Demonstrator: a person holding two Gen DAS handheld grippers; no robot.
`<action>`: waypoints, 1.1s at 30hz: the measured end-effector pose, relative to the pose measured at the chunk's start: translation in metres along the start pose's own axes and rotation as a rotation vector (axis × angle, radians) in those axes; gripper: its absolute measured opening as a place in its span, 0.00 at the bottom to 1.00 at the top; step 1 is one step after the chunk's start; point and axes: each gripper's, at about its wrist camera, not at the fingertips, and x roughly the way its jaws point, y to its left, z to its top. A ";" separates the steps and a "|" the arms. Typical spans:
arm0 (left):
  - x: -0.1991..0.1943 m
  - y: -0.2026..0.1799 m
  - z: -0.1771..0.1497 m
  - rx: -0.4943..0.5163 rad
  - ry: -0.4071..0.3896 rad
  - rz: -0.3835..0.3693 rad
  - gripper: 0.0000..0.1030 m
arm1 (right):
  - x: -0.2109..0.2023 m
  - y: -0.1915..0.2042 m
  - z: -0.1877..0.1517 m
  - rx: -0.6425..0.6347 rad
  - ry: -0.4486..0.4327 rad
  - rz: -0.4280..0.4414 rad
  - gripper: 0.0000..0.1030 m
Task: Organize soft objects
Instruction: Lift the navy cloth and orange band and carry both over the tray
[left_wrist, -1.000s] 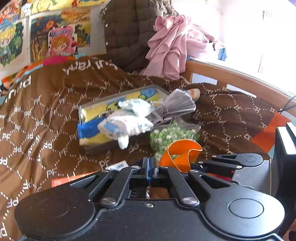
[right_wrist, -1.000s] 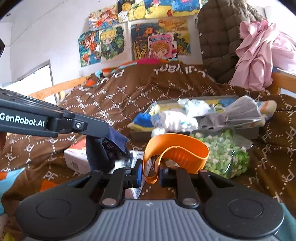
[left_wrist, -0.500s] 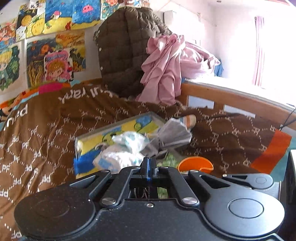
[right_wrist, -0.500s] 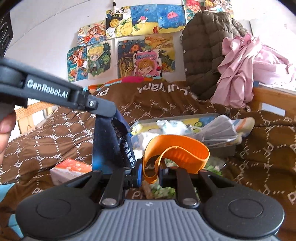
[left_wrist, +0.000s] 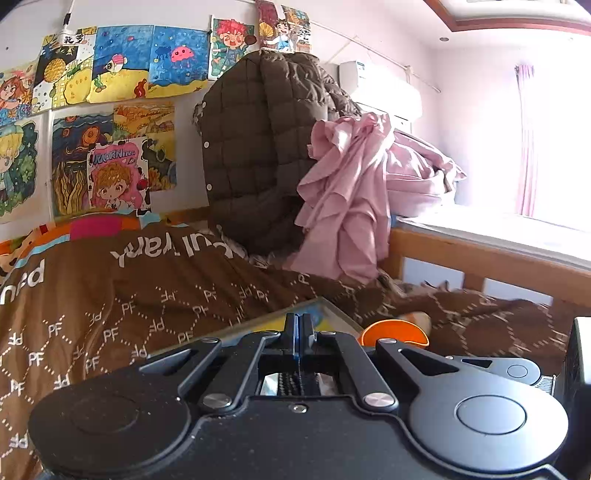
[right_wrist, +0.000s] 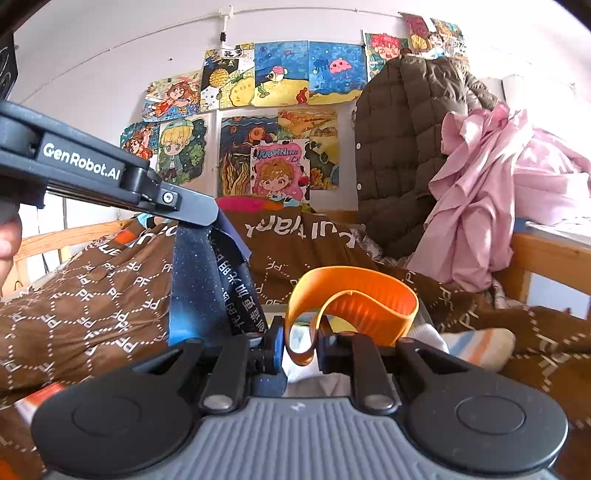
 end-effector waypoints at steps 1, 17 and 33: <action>0.009 0.003 0.001 -0.004 -0.005 0.005 0.00 | 0.007 -0.004 0.000 -0.004 -0.002 0.000 0.18; 0.106 0.040 -0.064 -0.184 0.110 0.086 0.00 | 0.068 -0.047 -0.031 0.035 0.145 0.071 0.26; 0.122 0.038 -0.095 -0.222 0.169 0.097 0.12 | 0.075 -0.058 -0.029 0.082 0.164 0.078 0.36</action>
